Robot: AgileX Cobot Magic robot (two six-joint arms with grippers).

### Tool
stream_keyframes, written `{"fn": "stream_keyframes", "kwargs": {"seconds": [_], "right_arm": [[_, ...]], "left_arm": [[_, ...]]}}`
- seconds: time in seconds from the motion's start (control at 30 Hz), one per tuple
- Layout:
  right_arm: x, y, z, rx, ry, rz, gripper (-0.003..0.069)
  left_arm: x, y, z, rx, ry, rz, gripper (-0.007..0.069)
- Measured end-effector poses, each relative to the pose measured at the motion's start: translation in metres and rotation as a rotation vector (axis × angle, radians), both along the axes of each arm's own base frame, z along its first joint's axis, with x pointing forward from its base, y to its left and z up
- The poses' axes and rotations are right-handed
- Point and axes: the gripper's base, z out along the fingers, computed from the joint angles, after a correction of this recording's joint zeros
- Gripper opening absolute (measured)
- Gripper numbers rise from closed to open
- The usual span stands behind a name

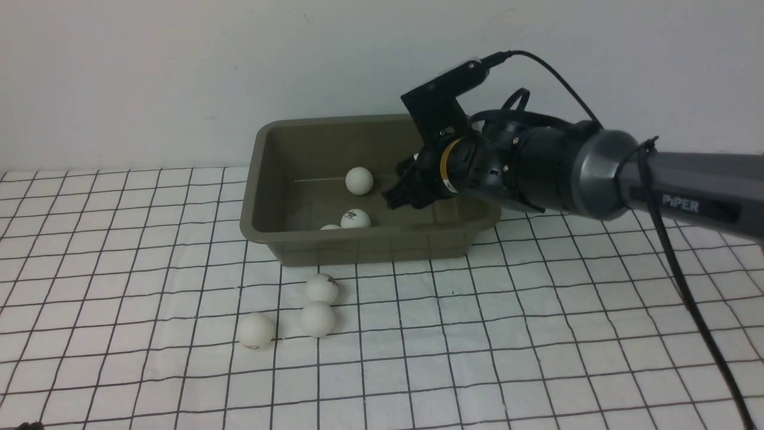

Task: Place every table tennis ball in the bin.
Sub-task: Use the right arm to put the table tennis ball into the box, then use the left arm to clamp the table tennis ball closest to it

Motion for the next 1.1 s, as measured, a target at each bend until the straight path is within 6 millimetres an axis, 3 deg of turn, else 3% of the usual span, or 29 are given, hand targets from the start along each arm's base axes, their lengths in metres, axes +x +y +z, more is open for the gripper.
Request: {"fn": "stream_keyframes", "kwargs": {"seconds": [0.43, 0.5, 0.6, 0.67, 0.7, 0.77, 0.83, 0.9, 0.93, 1.03, 1.1], "right_arm": [[0.000, -0.003, -0.001, -0.018, 0.018, -0.031, 0.0406], [-0.002, -0.006, 0.005, -0.022, 0.013, -0.044, 0.0405], [-0.006, -0.011, 0.030, -0.021, -0.030, -0.056, 0.0379], [-0.020, -0.024, 0.084, -0.007, -0.139, -0.066, 0.0314], [-0.021, -0.025, 0.089, -0.003, -0.149, -0.066, 0.0308], [-0.037, -0.037, 0.134, 0.023, -0.246, -0.070, 0.0251], [-0.062, -0.055, 0.186, 0.073, -0.361, -0.075, 0.0195], [-0.081, -0.068, 0.215, 0.109, -0.425, -0.083, 0.0153], [-0.104, -0.084, 0.244, 0.147, -0.496, -0.090, 0.0120], [-0.156, -0.119, 0.277, 0.188, -0.592, -0.104, 0.0048], [-0.185, -0.139, 0.279, 0.182, -0.622, -0.107, 0.0022]], "left_arm": [[0.000, 0.000, 0.000, 0.000, 0.000, 0.000, -0.0004], [0.000, 0.000, 0.000, 0.000, 0.000, 0.000, -0.0004], [0.000, 0.000, 0.000, 0.000, 0.000, 0.000, -0.0004], [0.000, 0.000, 0.000, 0.000, 0.000, 0.000, -0.0004], [0.000, 0.000, 0.000, 0.000, 0.000, 0.000, -0.0004], [0.000, 0.000, 0.000, 0.000, 0.000, 0.000, -0.0004], [0.000, 0.000, 0.000, 0.000, 0.000, 0.000, -0.0004], [0.000, 0.000, 0.000, 0.000, 0.000, 0.000, -0.0004], [0.000, 0.000, 0.000, 0.000, 0.000, 0.000, -0.0004], [0.000, 0.000, 0.000, 0.000, 0.000, 0.000, -0.0004], [0.000, 0.000, 0.000, 0.000, 0.000, 0.000, -0.0004]]}}
